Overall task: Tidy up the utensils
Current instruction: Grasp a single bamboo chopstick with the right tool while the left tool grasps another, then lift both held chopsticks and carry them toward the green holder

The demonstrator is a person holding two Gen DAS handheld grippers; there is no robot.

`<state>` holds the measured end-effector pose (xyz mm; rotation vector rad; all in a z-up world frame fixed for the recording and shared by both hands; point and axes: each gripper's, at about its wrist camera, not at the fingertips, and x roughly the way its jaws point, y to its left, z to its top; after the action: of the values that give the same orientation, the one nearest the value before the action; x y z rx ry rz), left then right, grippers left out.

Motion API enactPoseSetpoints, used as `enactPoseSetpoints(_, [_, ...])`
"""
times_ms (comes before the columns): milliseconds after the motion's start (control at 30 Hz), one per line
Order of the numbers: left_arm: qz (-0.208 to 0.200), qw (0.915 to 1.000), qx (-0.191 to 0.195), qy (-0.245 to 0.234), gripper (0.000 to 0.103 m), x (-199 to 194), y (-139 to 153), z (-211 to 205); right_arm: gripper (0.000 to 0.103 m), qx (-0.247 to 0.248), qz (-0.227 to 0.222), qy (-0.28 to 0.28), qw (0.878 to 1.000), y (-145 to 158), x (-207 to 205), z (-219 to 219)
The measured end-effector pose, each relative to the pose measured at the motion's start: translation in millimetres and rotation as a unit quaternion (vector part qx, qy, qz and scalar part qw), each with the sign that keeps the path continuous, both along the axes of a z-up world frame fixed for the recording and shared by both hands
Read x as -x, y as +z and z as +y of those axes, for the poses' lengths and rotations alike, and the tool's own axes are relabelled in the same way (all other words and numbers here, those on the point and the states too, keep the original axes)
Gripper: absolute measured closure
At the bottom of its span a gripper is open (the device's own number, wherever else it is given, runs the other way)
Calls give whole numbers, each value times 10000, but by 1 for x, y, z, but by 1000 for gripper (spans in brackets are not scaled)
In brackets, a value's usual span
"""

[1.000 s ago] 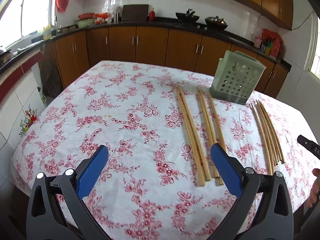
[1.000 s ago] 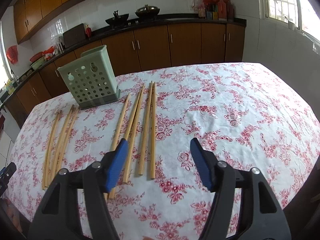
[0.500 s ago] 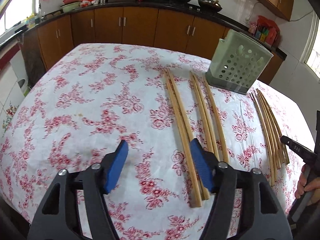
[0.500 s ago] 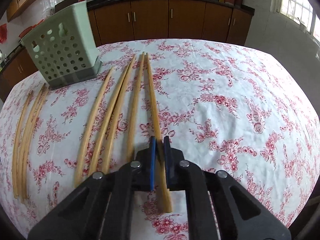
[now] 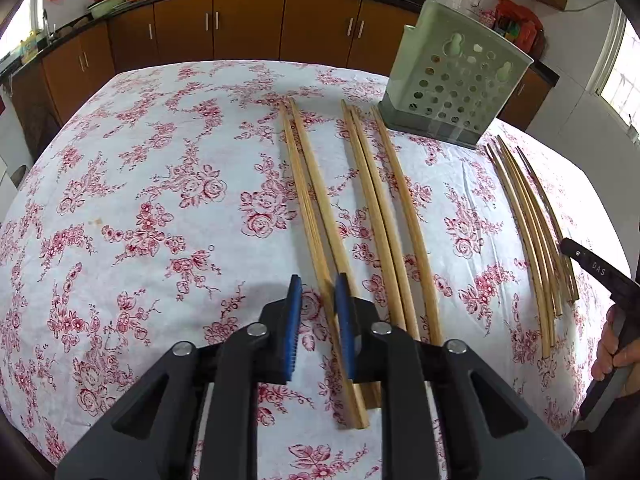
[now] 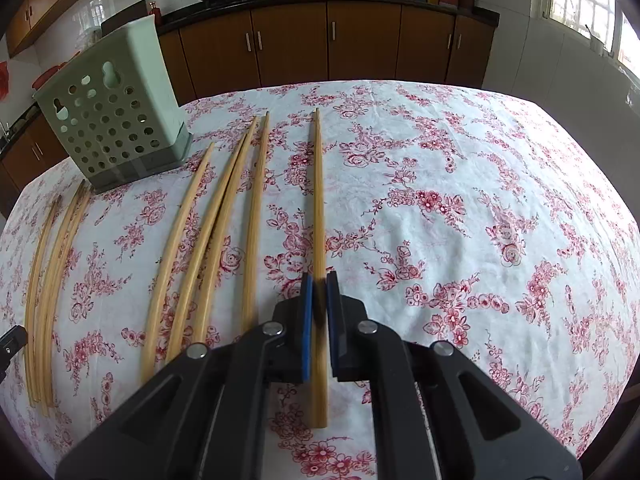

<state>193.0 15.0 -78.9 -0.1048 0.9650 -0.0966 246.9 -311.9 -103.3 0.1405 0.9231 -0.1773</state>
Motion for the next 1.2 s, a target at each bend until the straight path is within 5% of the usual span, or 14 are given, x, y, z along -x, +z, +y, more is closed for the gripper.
enactPoseSetpoints(400, [-213, 9986, -432, 204, 96, -52, 0, 23, 95, 160, -104, -109, 9998, 1, -27, -13])
enactPoseSetpoints(533, [-263, 9991, -303, 147, 96, -67, 1, 35, 95, 158, -145, -290, 9994, 1, -41, -28])
enactPoseSetpoints(733, [-284, 9995, 10, 141, 95, -59, 0, 46, 94, 117, -160, -224, 9996, -1, -36, -28])
enactPoseSetpoints(1200, [-427, 9985, -334, 59, 95, -33, -3, 38, 94, 145, -216, -202, 9995, -3, -7, -19])
